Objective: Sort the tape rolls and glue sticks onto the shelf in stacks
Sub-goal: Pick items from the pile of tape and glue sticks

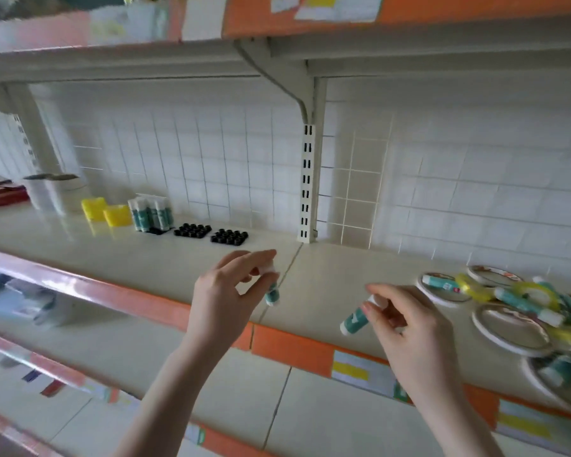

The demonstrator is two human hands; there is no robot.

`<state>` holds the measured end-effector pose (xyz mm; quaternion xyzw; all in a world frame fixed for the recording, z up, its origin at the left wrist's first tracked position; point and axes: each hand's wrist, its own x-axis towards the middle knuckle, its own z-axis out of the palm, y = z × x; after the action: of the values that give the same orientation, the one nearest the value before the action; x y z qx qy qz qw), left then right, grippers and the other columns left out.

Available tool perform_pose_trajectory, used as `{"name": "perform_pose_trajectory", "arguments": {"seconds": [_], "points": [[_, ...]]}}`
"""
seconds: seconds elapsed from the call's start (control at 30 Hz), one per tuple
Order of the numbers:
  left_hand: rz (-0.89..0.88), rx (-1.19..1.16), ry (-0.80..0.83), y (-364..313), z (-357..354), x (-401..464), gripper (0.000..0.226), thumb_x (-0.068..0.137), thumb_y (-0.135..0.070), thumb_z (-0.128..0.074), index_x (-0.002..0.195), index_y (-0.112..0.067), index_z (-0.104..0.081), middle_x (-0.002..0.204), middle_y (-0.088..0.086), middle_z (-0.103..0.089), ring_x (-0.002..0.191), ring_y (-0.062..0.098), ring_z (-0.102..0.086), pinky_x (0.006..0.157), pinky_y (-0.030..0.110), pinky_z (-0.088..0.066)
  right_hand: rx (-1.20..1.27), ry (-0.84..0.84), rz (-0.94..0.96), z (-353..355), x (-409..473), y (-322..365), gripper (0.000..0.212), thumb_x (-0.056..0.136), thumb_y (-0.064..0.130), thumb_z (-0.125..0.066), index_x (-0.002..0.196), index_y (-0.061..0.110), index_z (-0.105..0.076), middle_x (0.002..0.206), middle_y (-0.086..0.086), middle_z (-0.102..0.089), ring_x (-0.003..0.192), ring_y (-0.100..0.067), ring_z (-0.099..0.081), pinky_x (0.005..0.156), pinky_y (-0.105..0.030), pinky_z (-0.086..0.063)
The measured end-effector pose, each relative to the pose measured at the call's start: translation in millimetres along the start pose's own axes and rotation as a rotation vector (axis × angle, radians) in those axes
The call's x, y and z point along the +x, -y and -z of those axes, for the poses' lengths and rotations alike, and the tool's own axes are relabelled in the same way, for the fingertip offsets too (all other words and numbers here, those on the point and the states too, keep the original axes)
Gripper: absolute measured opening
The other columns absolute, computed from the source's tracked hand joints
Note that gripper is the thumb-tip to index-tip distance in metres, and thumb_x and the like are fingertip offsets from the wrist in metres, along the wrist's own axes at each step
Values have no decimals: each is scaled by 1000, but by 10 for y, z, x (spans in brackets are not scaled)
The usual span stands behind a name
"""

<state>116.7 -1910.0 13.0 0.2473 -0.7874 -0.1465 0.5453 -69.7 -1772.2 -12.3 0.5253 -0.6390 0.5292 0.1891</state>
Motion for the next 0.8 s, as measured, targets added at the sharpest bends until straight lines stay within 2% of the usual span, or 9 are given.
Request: {"name": "perform_pose_trajectory", "arguments": {"seconds": [0.17, 0.27, 0.4, 0.47, 0.57, 0.67, 0.8], "points": [[15, 23, -12, 747, 735, 153, 29, 73, -27, -67, 101, -26, -71, 90, -21, -61, 71, 9, -59, 60, 8, -43, -20, 23, 10, -878, 143, 615, 19, 71, 18, -67, 88, 10, -70, 77, 4, -60, 69, -7, -53, 61, -14, -40], [40, 41, -24, 1142, 1083, 255, 29, 72, -27, -68, 100, -26, -71, 89, -22, -61, 71, 10, -59, 65, 12, -46, -42, 61, 47, -1321, 290, 915, 17, 73, 12, -73, 89, 9, -71, 77, 2, -61, 73, -6, -53, 66, -7, -38], [66, 68, -48, 1615, 1430, 392, 28, 72, -17, -75, 99, -22, -71, 87, -23, -60, 72, 8, -58, 66, 6, -43, -46, 109, 51, -1833, 502, 1216, 23, 69, 2, -79, 89, 10, -71, 76, 5, -60, 75, -6, -52, 68, 1, -33], [82, 72, -67, 1832, 1538, 466, 29, 72, -17, -75, 99, -26, -70, 86, -23, -60, 70, 8, -59, 65, 9, -45, -42, 136, 71, -2083, 624, 1315, 22, 70, 3, -78, 89, 10, -71, 76, 8, -58, 75, -7, -52, 67, -2, -35], [105, 55, -82, 2143, 1652, 593, 27, 72, -27, -68, 99, -30, -69, 86, -22, -61, 66, 10, -59, 67, 20, -49, -43, 189, 66, -2466, 828, 1403, 18, 73, 6, -76, 89, 12, -71, 76, 10, -56, 66, -8, -53, 62, -15, -39], [123, 68, -82, 2477, 1706, 739, 26, 72, -30, -66, 98, -31, -70, 85, -20, -62, 67, 9, -60, 68, 19, -49, -54, 237, 51, -2860, 1034, 1452, 14, 77, 11, -74, 90, 14, -70, 78, 7, -59, 66, -13, -54, 64, -25, -41], [136, 91, -92, 2934, 1753, 944, 24, 72, -28, -66, 95, -30, -71, 83, -21, -61, 68, 10, -59, 66, 20, -48, -44, 285, 24, -3356, 1328, 1497, 15, 81, 14, -70, 95, 13, -70, 80, 4, -59, 68, -15, -54, 67, -24, -39]]}}
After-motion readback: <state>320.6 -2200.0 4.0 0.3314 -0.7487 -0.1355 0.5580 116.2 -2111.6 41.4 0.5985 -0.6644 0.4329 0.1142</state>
